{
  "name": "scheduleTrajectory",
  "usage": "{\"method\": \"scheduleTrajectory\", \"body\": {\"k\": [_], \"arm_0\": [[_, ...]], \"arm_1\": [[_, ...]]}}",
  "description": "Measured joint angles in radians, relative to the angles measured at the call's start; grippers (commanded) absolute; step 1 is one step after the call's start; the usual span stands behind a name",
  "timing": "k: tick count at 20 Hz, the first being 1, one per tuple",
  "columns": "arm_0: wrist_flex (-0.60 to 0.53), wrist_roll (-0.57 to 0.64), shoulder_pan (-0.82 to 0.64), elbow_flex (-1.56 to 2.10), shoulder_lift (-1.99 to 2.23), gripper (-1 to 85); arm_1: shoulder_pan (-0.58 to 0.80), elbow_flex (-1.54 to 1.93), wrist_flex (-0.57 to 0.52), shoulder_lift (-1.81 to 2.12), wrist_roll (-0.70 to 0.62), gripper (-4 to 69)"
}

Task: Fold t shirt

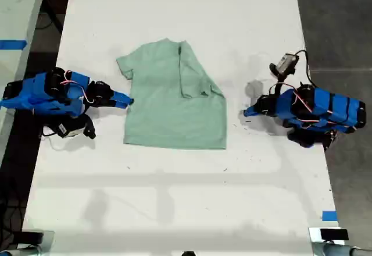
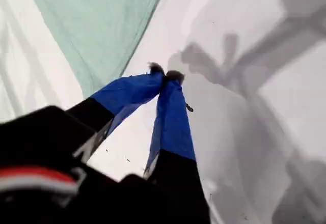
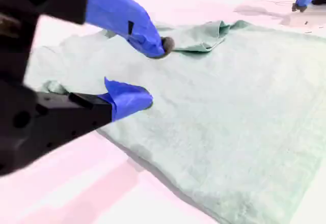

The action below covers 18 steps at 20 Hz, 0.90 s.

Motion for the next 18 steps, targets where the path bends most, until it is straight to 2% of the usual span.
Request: {"method": "scheduleTrajectory", "body": {"k": [1, 4, 15, 17, 18], "arm_0": [[0.0, 0.0, -0.002, 0.002, 0.0, -0.1], [-0.075, 0.098, -0.025, 0.008, 0.0, -0.1], [-0.097, 0.104, -0.021, 0.008, -0.002, -0.1], [-0.133, 0.127, -0.112, -0.035, -0.066, -0.1], [-0.137, 0.183, -0.17, -0.106, -0.19, -0.1]], "arm_1": [[0.0, 0.0, 0.0, 0.0, 0.0, 1.4], [0.0, 0.0, -0.003, 0.0, 0.0, 1.4], [0.0, 0.002, -0.003, 0.0, 0.0, 1.4], [0.0, 0.002, -0.003, 0.0, 0.0, 1.4], [0.0, 0.002, -0.003, 0.0, 0.0, 1.4]]}}
